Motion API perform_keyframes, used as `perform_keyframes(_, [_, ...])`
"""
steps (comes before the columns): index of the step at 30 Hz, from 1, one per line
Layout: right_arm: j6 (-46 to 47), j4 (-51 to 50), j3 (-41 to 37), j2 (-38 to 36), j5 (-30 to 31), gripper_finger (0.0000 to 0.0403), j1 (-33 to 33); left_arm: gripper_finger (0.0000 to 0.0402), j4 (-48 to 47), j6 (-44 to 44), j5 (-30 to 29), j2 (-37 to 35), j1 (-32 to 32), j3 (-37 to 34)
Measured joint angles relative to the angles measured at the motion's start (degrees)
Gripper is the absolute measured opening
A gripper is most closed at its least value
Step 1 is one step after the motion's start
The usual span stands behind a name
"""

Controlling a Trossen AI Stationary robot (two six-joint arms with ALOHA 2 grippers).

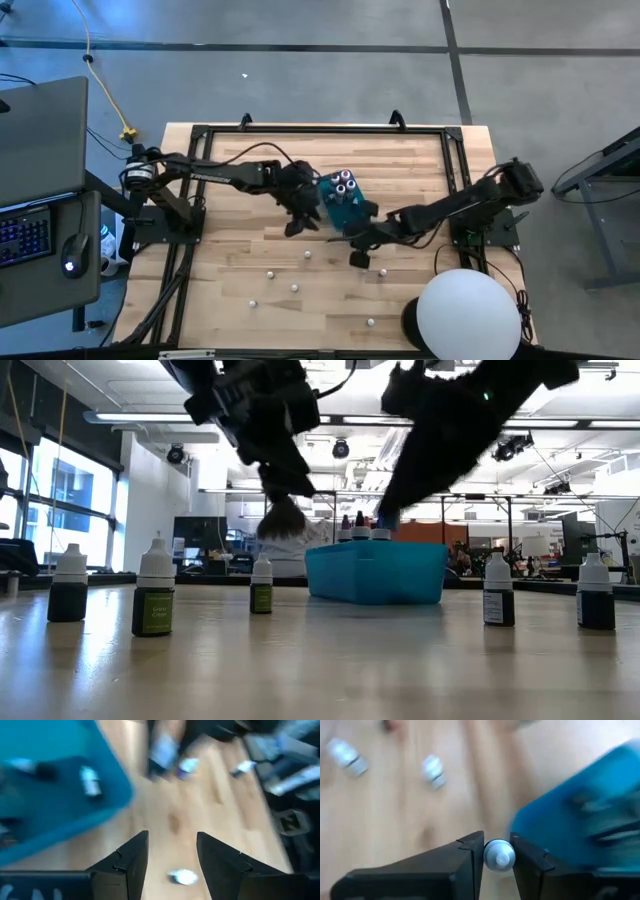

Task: Pick & Place food coloring
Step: Put the small blue food coloring bottle into the blue container, then put the top small green food coloring bottle into the blue container

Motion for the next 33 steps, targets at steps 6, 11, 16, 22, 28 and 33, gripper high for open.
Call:
perform_keyframes(6, [-1.24,-2.81,0.11,-2.61,8.41,0.0071,-5.90,0.0166,-4.42,0.17,0.26,-0.02,-4.79,0.04])
perform_keyframes(11, [-0.76,-4.57,-0.02,0.55,0.38,0.0073,-12.83,0.0166,-5.21,0.15,-7.15,0.00,-8.48,0.04])
perform_keyframes(16, [-1.34,-5.25,-0.02,3.87,-6.03,0.0076,-16.72,0.0166,-5.65,0.15,-10.29,0.02,-10.24,0.02])
perform_keyframes(22, [-1.51,-5.39,0.08,6.63,-9.79,0.0082,-19.34,0.0166,-5.62,0.06,-11.07,0.02,-10.08,0.02])
perform_keyframes(28, [-2.77,-5.48,0.04,6.78,-8.39,0.0116,-19.46,0.0166,-5.64,-0.07,-12.03,0.02,-10.10,0.02])
perform_keyframes(33, [-2.77,-5.48,0.04,6.77,-8.56,0.0146,-19.22,0.0166,-5.71,0.00,-10.58,0.02,-10.10,0.02])
